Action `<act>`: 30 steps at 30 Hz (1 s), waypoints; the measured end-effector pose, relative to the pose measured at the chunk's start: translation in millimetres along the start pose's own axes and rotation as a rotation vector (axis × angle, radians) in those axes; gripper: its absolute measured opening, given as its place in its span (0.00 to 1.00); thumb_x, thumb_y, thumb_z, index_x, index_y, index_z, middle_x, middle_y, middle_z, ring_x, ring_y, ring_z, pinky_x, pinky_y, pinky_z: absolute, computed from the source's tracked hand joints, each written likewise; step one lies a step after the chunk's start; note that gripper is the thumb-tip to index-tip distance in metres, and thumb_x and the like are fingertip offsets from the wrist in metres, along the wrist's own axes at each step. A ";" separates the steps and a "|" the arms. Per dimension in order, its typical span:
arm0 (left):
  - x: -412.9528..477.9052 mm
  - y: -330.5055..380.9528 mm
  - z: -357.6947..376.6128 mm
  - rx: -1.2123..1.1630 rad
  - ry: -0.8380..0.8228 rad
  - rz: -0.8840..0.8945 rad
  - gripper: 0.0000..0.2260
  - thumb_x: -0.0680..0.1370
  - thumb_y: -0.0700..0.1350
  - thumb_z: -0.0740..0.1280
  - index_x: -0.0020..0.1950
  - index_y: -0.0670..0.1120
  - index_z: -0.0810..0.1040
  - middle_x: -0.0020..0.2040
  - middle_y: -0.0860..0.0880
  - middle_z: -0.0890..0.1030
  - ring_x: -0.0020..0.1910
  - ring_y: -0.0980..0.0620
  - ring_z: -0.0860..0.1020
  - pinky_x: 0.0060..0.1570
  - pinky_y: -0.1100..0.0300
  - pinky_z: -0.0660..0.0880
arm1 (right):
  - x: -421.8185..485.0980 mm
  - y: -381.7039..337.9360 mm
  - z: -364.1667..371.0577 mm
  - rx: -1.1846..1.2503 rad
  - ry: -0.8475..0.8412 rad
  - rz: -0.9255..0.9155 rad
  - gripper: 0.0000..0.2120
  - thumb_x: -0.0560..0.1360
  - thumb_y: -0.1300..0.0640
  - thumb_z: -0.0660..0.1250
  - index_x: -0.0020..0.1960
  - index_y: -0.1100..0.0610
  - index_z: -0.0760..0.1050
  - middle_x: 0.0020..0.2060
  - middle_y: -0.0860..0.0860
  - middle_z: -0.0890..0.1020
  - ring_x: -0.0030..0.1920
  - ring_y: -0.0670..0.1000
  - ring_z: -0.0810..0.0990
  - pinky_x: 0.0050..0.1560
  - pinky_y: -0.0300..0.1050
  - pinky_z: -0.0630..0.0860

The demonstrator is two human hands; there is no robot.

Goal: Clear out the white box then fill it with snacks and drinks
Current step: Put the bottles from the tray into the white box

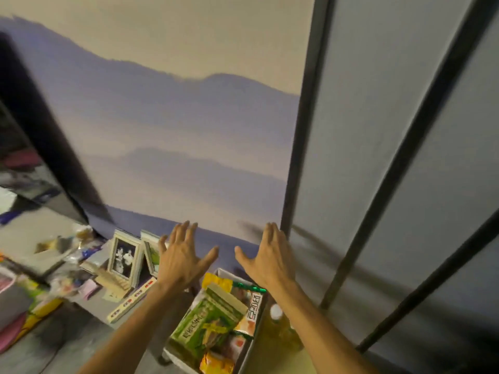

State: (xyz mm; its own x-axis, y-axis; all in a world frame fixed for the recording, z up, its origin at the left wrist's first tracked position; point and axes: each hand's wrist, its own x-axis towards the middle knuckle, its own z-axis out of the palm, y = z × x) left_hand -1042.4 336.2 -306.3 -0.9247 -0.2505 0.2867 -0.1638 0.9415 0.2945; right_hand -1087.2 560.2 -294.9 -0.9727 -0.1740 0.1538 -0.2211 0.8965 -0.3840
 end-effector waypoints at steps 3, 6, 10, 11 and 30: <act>-9.3 -55.0 -62.4 0.054 0.093 -0.121 0.44 0.75 0.78 0.54 0.81 0.50 0.64 0.81 0.46 0.66 0.81 0.44 0.63 0.78 0.35 0.59 | 11.4 -67.7 -11.9 0.008 -0.018 -0.142 0.57 0.73 0.21 0.51 0.85 0.62 0.49 0.84 0.60 0.56 0.83 0.62 0.57 0.80 0.58 0.62; -33.8 -110.7 -117.9 0.094 0.149 -0.260 0.46 0.74 0.80 0.54 0.82 0.51 0.62 0.82 0.46 0.64 0.81 0.43 0.62 0.79 0.37 0.58 | 10.8 -139.7 -7.6 0.021 -0.075 -0.296 0.54 0.76 0.23 0.57 0.85 0.62 0.48 0.84 0.59 0.55 0.83 0.62 0.56 0.81 0.58 0.61; -84.3 -186.5 -182.6 0.125 0.201 -0.393 0.47 0.72 0.81 0.51 0.82 0.51 0.62 0.83 0.46 0.63 0.81 0.43 0.62 0.80 0.38 0.58 | -9.0 -245.6 10.4 0.021 -0.119 -0.477 0.55 0.74 0.21 0.52 0.85 0.60 0.50 0.83 0.60 0.59 0.82 0.62 0.59 0.79 0.59 0.64; -99.0 -205.1 -197.0 0.131 0.215 -0.433 0.47 0.72 0.81 0.51 0.82 0.51 0.62 0.83 0.46 0.63 0.81 0.43 0.62 0.79 0.38 0.59 | -17.7 -272.0 17.0 0.024 -0.128 -0.518 0.56 0.72 0.20 0.49 0.85 0.60 0.51 0.82 0.60 0.61 0.81 0.62 0.62 0.78 0.59 0.66; -290.1 -510.5 -334.6 0.247 0.275 -0.854 0.43 0.73 0.79 0.55 0.77 0.50 0.71 0.75 0.47 0.73 0.72 0.45 0.73 0.71 0.42 0.67 | -158.4 -639.1 152.7 0.038 -0.360 -0.884 0.50 0.74 0.24 0.62 0.83 0.57 0.57 0.79 0.56 0.66 0.77 0.60 0.66 0.75 0.59 0.68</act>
State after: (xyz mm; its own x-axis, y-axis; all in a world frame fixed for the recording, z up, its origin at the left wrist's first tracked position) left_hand -575.5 -147.1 -234.7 -0.3482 -0.8955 0.2772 -0.8492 0.4265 0.3113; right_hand -802.7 -47.4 -212.9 -0.4143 -0.9028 0.1157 -0.8826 0.3675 -0.2931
